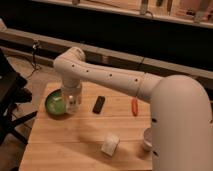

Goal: Place the bottle in the ceramic bowl

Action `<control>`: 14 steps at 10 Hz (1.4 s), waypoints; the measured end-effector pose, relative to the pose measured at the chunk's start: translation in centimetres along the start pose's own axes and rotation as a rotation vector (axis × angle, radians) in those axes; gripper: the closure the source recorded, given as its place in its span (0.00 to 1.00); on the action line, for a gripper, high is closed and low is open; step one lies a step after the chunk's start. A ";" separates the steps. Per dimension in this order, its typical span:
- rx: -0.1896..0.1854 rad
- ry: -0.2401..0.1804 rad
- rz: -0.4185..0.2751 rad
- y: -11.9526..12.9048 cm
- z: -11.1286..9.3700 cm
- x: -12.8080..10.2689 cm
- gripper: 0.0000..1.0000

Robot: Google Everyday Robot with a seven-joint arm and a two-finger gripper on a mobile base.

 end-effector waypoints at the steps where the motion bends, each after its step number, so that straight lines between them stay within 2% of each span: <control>1: 0.001 0.000 -0.005 -0.4 0.2 0.0 0.84; 2: 0.004 -0.001 -0.004 -0.5 0.3 0.2 0.95; 3: 0.007 0.000 -0.002 -0.3 0.3 0.5 0.99; 7: 0.015 -0.008 -0.017 -1.1 0.2 0.8 0.99; 14: 0.023 -0.015 -0.025 -1.8 1.4 1.6 0.99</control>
